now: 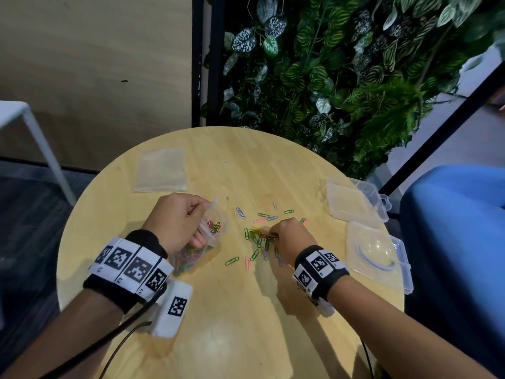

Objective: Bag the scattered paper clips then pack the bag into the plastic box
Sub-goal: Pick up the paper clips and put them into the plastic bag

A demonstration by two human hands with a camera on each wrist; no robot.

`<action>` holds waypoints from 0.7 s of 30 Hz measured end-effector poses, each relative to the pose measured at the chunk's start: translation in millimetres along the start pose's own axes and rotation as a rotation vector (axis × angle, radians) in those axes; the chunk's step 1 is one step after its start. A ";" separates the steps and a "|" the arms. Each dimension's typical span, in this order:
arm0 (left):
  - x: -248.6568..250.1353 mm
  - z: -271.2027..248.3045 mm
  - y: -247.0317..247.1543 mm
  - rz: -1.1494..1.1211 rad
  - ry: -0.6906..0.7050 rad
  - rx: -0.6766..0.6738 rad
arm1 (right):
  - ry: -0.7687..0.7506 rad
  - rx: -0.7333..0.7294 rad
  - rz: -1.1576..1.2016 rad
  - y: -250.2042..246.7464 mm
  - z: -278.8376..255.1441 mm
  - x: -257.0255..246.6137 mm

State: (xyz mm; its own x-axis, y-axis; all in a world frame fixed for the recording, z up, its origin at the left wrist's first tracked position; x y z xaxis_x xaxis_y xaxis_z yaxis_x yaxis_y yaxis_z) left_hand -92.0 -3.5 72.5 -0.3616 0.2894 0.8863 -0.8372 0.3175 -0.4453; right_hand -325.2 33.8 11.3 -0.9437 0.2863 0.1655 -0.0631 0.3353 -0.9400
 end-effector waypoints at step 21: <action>6.8 -1.7 2.7 0.076 0.036 -0.023 | 0.015 -0.588 1.975 -44.2 -35.7 -42.8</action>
State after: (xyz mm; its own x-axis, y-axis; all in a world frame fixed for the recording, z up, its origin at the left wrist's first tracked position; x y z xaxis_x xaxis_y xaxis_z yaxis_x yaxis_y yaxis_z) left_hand -96.0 0.8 77.1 -0.4084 0.3455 0.8449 -0.7980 0.3143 -0.5143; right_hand -270.4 38.8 56.4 0.4106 0.5485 -0.7284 0.9091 -0.1841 0.3738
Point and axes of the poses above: each hand's wrist, its own z-axis towards the middle knuckle, its own y-axis out of the palm, x = y × z, the point moved 7 cm from there along z, towards the middle knuckle, and after that the axes turned 12 degrees about y, right-handed, at the moved point
